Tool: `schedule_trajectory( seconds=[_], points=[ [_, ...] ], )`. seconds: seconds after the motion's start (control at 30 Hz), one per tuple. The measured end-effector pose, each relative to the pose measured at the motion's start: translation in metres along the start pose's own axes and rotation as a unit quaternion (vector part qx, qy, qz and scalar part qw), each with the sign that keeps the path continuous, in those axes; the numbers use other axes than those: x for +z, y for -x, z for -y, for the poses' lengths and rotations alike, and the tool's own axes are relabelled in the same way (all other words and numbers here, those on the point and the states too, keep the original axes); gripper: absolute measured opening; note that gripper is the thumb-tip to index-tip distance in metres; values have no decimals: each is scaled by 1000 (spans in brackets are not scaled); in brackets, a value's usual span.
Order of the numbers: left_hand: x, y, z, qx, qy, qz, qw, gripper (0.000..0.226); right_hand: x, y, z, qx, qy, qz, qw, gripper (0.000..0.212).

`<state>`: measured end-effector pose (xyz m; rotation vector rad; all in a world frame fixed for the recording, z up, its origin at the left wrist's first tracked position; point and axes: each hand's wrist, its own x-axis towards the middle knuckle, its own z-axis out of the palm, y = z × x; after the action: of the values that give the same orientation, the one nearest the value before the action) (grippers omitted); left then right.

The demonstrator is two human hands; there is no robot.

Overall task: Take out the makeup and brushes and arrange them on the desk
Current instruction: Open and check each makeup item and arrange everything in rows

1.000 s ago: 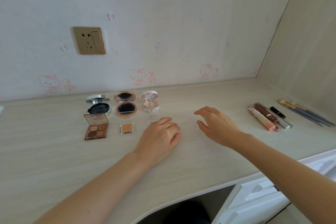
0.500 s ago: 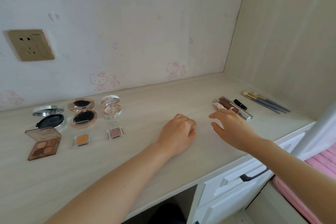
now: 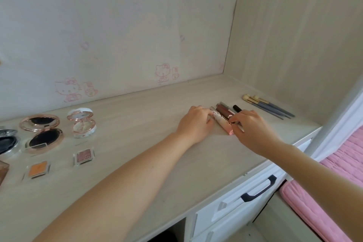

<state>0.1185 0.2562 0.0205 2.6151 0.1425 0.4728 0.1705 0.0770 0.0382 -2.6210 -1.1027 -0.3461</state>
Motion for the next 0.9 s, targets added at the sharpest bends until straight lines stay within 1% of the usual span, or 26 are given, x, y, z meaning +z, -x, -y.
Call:
schedule_trajectory(
  seconds=[0.07,0.13,0.23,0.4,0.47,0.63,0.73,0.83,0.9],
  points=[
    [3,-17,-1,-20,10,-8,1000,29,0,-7,-6,19,23,19,999,23],
    [7,-32,-3,-43,16,-8,999,34,1,-13,-11,53,13,17,998,24],
    [14,-47,-8,-51,3,11,999,39,3,-22,-16,76,12,24,997,22],
    [26,-58,-11,-73,-13,71,995,43,6,-30,-20,56,50,46,996,22],
    [26,-61,-11,-84,-6,71,994,43,8,-31,-20,49,63,54,995,23],
    [26,-65,-14,-103,33,55,993,38,10,-29,-21,55,57,42,996,25],
    [22,-63,-18,-120,93,25,988,32,12,-25,-20,64,43,18,997,25],
    [19,-62,-22,-162,206,-19,965,21,11,-19,-18,70,22,-24,997,27],
    [18,-61,-23,-169,242,-49,954,16,11,-16,-16,81,-5,-49,995,27]
  ],
)
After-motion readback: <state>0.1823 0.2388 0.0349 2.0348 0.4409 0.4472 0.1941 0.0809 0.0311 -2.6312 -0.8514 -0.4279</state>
